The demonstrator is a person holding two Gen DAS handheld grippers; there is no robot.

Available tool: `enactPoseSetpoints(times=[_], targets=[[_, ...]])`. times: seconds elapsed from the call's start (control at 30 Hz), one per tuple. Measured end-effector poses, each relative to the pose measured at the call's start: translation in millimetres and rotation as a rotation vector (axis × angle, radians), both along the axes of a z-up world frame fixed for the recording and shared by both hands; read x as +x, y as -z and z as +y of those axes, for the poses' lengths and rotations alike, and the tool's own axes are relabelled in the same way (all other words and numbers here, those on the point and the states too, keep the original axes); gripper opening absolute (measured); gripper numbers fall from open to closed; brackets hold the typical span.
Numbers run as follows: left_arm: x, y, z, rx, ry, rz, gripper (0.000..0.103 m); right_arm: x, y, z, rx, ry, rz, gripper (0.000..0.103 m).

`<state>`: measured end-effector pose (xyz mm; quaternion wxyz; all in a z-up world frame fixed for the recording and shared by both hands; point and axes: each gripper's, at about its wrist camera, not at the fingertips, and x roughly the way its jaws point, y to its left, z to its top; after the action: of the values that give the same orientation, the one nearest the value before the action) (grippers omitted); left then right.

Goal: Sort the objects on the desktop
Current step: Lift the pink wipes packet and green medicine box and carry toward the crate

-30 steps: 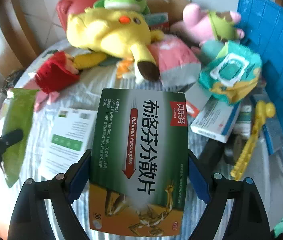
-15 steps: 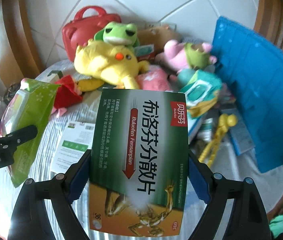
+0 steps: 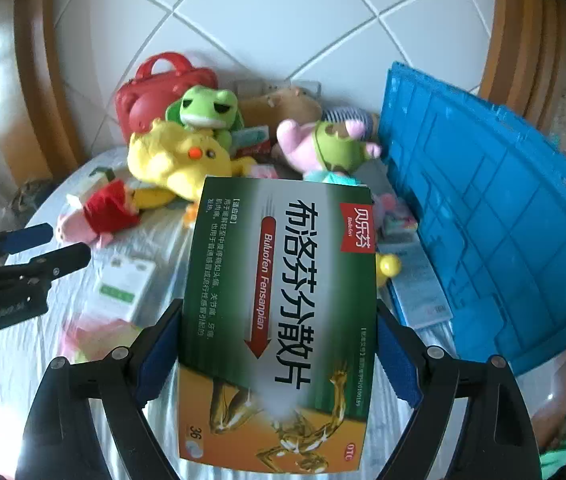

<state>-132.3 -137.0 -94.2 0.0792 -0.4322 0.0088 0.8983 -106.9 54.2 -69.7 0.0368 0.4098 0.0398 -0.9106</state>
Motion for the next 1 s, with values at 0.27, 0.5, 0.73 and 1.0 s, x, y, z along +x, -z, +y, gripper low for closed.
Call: enactPoseSetpoints(times=[0.27,0.5,0.73,1.0], targets=[[26,75,-8,-0.093,-0.109,-0.186,0.088,0,54,24,-0.047,-0.087,-0.111,0.088],[44,120,-5,-0.086,-0.077,-0.266,0.102,5,79,12,-0.059,-0.115,-0.153,0.088],[45,155,7,-0.151,-0.015,-0.277,0.103,23,98,2,-0.072,-0.076,-0.149,0.088],[44,177,-5,-0.013,0.009,-0.291,0.082,41,115,-5,-0.047,-0.016,-0.151,0.089]])
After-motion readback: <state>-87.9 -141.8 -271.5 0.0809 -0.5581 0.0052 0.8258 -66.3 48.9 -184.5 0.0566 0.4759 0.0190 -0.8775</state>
